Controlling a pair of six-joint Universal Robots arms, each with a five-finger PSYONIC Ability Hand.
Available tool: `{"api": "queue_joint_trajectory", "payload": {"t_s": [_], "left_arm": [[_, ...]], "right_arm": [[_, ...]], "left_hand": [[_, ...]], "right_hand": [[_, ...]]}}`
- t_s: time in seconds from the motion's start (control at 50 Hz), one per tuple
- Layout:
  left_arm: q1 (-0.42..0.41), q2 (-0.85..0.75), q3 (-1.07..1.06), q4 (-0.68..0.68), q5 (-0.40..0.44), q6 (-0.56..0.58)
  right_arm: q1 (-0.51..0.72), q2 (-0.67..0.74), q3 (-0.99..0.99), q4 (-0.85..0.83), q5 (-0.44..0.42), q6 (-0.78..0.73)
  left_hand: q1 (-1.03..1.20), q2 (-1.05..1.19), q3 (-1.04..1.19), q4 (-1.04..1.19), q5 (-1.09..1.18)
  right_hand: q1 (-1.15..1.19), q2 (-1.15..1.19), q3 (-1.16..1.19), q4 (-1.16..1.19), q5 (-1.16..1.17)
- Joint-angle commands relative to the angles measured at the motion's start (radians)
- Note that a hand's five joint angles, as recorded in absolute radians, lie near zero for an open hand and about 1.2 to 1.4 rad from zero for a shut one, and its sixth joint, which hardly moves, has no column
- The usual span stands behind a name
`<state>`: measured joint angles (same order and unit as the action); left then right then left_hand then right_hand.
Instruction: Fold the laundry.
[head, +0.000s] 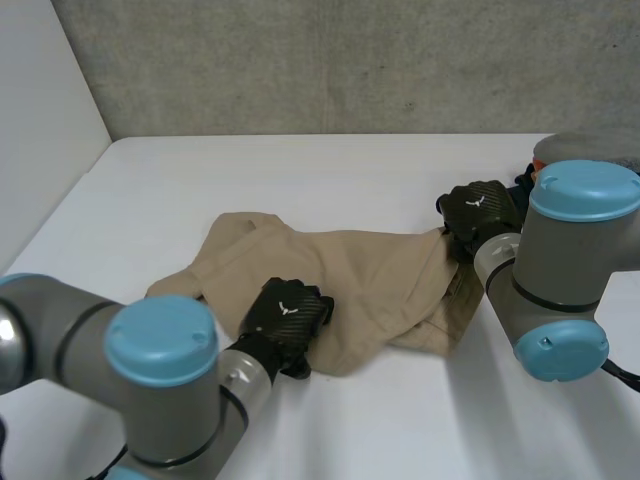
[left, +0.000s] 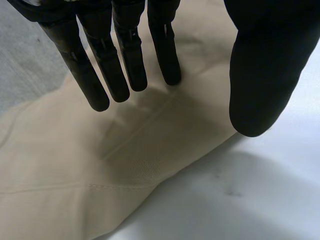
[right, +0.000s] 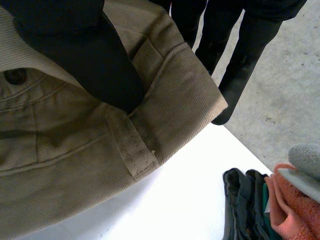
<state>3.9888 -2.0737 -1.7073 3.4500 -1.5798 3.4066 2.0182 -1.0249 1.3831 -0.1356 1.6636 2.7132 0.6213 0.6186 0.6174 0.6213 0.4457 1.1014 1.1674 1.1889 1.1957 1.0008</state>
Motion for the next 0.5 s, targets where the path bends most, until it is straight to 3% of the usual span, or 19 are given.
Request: {"api": "queue_joint_trajectory", "payload": {"t_s": [0.02, 0.08, 0.12, 0.14, 0.22, 0.38, 0.5], "left_arm": [[-0.003, -0.138, 0.118, 0.023, -0.005, 0.022], [-0.002, -0.155, 0.135, 0.026, -0.005, 0.034], [0.003, -0.157, 0.135, 0.032, -0.003, 0.043], [0.001, -0.152, 0.133, 0.037, -0.003, 0.046], [0.000, -0.088, 0.121, 0.047, -0.011, 0.049], [0.041, 0.282, 0.106, 0.008, -0.017, 0.049], [0.139, 0.480, 0.216, -0.234, 0.027, 0.051]], "right_arm": [[-0.001, -0.001, 0.023, 0.002, -0.001, 0.002], [-0.001, -0.001, 0.027, 0.001, 0.001, 0.002], [-0.001, -0.004, 0.028, 0.002, 0.004, 0.002], [-0.001, -0.004, 0.028, 0.002, 0.002, 0.000], [-0.001, -0.032, 0.037, 0.004, 0.004, -0.013], [-0.003, -0.211, 0.034, 0.100, -0.002, -0.202], [0.005, -0.386, -0.025, 0.234, -0.001, -0.368]], "left_hand": [[0.194, 0.196, 0.198, 0.194, 0.195], [0.372, 0.375, 0.376, 0.372, 0.373], [0.748, 0.750, 0.751, 0.748, 0.749], [0.775, 0.777, 0.779, 0.775, 0.776], [0.775, 0.778, 0.779, 0.775, 0.776], [0.775, 0.778, 0.779, 0.775, 0.776], [0.775, 0.778, 0.779, 0.775, 0.776]], "right_hand": [[0.295, 0.229, 0.207, 0.201, 0.221], [0.295, 0.229, 0.207, 0.201, 0.221], [0.295, 0.229, 0.207, 0.201, 0.221], [0.295, 0.229, 0.207, 0.201, 0.221], [0.295, 0.229, 0.207, 0.201, 0.221], [0.295, 0.229, 0.207, 0.201, 0.221], [0.295, 0.229, 0.207, 0.201, 0.221]]}}
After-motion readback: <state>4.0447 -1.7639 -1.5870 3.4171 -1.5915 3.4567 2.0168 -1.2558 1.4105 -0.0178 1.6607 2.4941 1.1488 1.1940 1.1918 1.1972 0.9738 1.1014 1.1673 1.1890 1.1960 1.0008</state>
